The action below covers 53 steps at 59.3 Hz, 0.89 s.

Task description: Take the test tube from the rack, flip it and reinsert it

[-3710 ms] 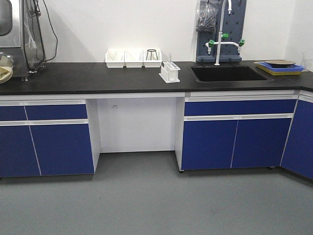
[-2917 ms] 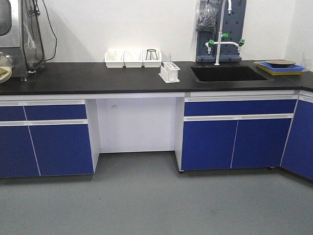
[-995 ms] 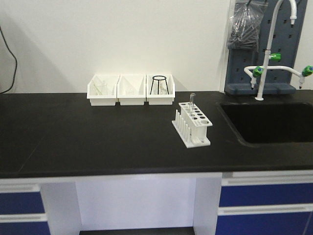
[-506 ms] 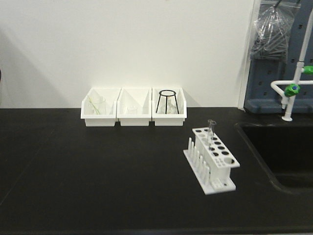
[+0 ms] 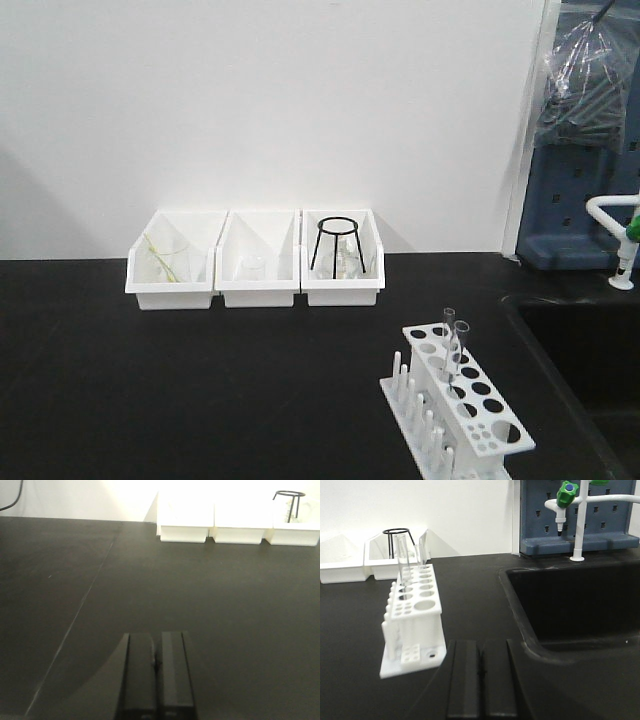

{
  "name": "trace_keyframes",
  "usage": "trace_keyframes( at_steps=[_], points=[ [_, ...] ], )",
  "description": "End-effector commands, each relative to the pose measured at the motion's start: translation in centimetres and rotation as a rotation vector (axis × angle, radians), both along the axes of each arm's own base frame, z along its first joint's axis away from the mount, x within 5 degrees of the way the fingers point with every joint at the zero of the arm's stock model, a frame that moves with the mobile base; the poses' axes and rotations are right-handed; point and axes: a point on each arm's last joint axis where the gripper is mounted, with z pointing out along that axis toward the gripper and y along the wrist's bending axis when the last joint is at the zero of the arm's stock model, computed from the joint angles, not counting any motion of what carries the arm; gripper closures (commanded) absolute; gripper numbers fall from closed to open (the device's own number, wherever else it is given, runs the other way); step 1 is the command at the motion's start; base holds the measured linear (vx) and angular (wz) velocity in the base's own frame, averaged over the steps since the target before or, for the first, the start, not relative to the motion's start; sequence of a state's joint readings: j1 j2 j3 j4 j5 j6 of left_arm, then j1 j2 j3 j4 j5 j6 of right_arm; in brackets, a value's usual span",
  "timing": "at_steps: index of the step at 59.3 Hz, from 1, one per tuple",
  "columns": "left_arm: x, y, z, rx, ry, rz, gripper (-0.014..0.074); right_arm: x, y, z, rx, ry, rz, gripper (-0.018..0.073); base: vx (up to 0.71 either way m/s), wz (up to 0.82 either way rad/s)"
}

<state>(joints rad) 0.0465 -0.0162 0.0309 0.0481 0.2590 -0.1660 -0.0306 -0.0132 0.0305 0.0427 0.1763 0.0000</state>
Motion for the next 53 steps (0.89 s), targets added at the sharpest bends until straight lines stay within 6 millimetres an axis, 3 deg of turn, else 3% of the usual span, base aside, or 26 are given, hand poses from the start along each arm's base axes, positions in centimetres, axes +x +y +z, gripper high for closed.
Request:
trace_keyframes(
  at_steps=[1, 28, 53],
  points=[
    [0.04, -0.09, 0.70, -0.001, -0.088, -0.012, 0.0603, 0.00, -0.07, 0.76, -0.008, -0.089, -0.011, 0.0571, 0.33, -0.04],
    [0.04, -0.09, 0.70, -0.001, -0.088, -0.012, 0.0603, 0.00, -0.07, 0.76, -0.008, -0.089, -0.011, 0.0571, 0.26, 0.00],
    [0.04, -0.09, 0.70, -0.001, -0.088, -0.012, 0.0603, 0.00, -0.09, 0.76, -0.032, -0.088, -0.010, 0.0571, 0.07, 0.01]
  ],
)
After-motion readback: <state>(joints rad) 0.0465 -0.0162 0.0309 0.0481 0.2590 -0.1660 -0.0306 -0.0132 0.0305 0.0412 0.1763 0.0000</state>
